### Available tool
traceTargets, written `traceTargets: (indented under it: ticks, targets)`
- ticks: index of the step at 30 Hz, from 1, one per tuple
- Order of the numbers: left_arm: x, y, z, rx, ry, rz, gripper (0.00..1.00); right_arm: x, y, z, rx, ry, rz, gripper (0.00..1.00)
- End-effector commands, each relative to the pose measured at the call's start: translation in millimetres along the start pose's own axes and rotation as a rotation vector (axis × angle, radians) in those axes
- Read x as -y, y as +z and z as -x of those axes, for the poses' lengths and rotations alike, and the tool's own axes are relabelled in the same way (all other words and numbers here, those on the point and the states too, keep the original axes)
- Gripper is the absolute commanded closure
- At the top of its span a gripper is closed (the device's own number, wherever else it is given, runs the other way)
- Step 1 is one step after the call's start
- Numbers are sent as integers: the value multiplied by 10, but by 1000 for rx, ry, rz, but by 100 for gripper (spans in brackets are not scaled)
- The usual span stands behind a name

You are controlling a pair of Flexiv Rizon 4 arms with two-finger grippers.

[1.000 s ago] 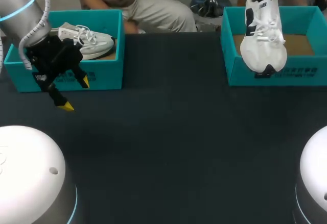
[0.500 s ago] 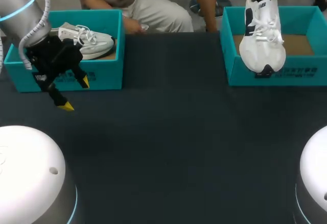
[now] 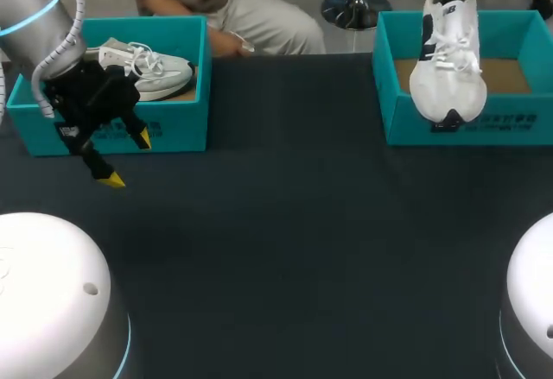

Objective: Take the shoe out of the shoebox, open the shoe tongue, remove and reinsert the insole, then place the shoe into the shoebox

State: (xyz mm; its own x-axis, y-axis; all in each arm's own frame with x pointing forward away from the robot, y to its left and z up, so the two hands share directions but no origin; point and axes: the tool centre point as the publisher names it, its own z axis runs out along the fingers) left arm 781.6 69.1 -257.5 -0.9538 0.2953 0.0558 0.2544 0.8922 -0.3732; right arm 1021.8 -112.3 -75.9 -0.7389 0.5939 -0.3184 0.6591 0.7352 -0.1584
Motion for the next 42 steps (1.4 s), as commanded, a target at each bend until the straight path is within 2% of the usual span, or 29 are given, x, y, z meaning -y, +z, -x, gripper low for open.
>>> traceTargets:
  ticks: [1, 10, 19, 22, 42]
  targets:
    - [-1, -2, 1, -1, 0, 3, 0, 128, 132, 131, -17, 37, 6, 100]
    - [-1, -2, 1, -1, 0, 3, 0, 375, 439, 414, -24, 143, -49, 100]
    - [-1, -2, 1, -1, 0, 3, 0, 492, 615, 579, -29, 218, -96, 100]
    - [-1, -2, 1, -1, 0, 3, 0, 513, 649, 594, -34, 245, -117, 100]
    - [-1, -2, 1, -1, 0, 3, 0, 513, 649, 594, -34, 245, -117, 100]
